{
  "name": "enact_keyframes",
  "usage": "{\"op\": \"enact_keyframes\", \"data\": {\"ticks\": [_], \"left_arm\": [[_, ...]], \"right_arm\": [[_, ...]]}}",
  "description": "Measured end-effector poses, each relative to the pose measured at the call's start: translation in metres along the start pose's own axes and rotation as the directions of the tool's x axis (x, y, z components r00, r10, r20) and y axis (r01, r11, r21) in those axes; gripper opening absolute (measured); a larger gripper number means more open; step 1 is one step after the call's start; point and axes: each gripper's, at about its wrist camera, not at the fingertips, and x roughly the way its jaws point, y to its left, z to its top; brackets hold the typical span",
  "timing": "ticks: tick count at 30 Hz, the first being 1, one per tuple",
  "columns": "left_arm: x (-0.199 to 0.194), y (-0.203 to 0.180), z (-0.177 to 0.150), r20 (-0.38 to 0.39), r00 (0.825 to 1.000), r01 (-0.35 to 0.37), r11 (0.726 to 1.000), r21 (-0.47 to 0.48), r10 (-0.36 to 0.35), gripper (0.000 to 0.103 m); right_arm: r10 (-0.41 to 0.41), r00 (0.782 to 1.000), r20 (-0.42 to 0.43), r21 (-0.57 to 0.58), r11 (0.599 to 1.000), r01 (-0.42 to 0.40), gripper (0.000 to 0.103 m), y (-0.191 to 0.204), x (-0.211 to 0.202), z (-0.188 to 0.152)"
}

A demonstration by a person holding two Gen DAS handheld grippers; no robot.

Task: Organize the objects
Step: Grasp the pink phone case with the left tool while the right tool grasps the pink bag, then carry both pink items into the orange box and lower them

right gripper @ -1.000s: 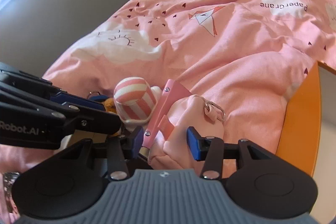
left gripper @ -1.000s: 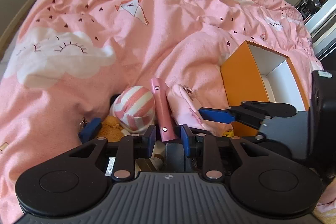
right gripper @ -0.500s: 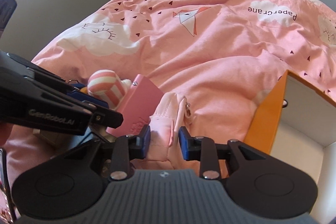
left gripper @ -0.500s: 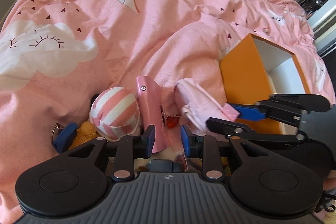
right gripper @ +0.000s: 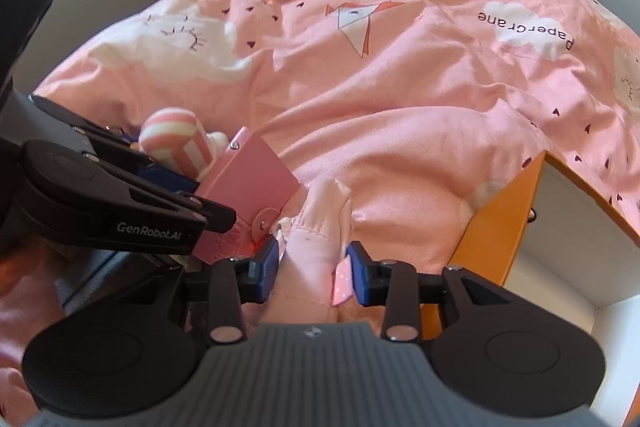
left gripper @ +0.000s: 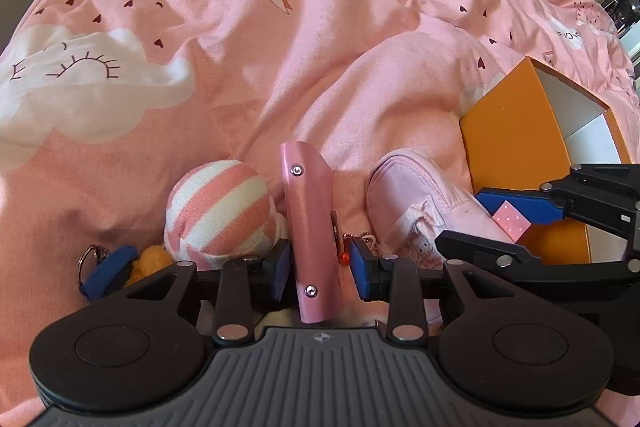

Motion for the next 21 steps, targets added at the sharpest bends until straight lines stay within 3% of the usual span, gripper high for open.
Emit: {"op": "enact_keyframes", "data": {"ticks": [6,11,15,21], "left_arm": [[0.006,-0.001,0.003,0.006,1.0,0.007,1.0,-0.004,-0.007,0.033],[0.014,-0.008,0.005,0.001,1.0,0.0,1.0,0.019,0.0,0.023],[0.0,-0.009,0.005,0.039,0.999,0.006,1.0,0.016,-0.006,0.021],[-0.054,-0.018,0.004,0.141,0.988,0.057,0.998,-0.01,-0.055,0.02]], "right_arm": [[0.003,0.999,-0.037,-0.047,0.999,-0.005,0.039,0.002,0.01,0.009],[-0.011,0.999,-0.036,-0.06,0.998,0.009,0.031,0.005,0.009,0.008],[-0.005,1.0,0.014,-0.02,1.0,0.006,0.028,0.002,-0.006,0.004],[0.005,0.991,0.137,0.042,0.999,-0.011,0.028,-0.004,-0.059,-0.006]]}}
